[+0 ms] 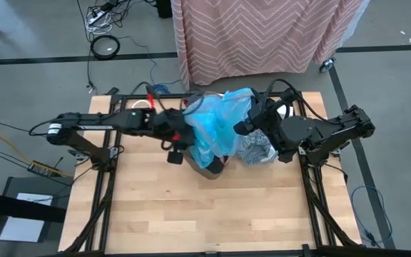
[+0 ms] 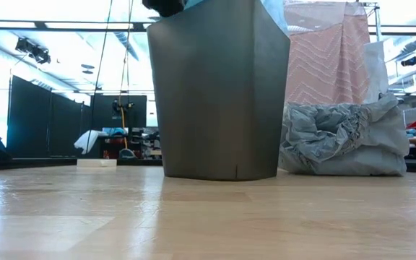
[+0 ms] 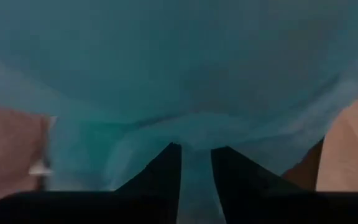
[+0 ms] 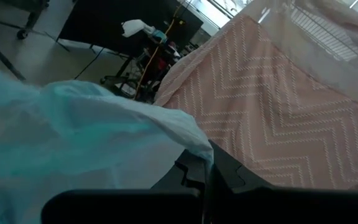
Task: Place trash/remove bag and relplace
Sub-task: Insert the new blue trash bag into the black trash bin
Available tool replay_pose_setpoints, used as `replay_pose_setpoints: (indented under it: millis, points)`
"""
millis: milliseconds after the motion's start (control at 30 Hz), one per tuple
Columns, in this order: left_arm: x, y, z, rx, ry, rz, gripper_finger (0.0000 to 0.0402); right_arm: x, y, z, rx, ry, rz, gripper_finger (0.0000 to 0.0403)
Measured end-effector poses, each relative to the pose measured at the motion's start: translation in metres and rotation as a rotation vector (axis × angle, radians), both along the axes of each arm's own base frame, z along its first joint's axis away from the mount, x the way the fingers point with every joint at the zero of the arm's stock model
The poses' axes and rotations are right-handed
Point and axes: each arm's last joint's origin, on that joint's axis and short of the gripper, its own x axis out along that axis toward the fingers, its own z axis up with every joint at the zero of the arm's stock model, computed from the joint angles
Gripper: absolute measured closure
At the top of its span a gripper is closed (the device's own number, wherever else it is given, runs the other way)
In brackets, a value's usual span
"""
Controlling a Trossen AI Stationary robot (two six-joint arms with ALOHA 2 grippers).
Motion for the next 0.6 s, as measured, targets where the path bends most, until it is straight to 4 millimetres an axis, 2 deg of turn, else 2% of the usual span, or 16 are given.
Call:
replay_pose_setpoints:
  millis: [300, 600]
  points:
    - [0.025, -0.004, -0.032, -0.063, 0.112, -0.053, 0.0331, 0.0, 0.0, 0.0, 0.0, 0.0, 0.003, 0.0403]
    - [0.036, -0.004, -0.037, -0.079, 0.086, -0.046, 0.033, 0.0, 0.0, 0.0, 0.0, -0.001, 0.01, 0.0403]
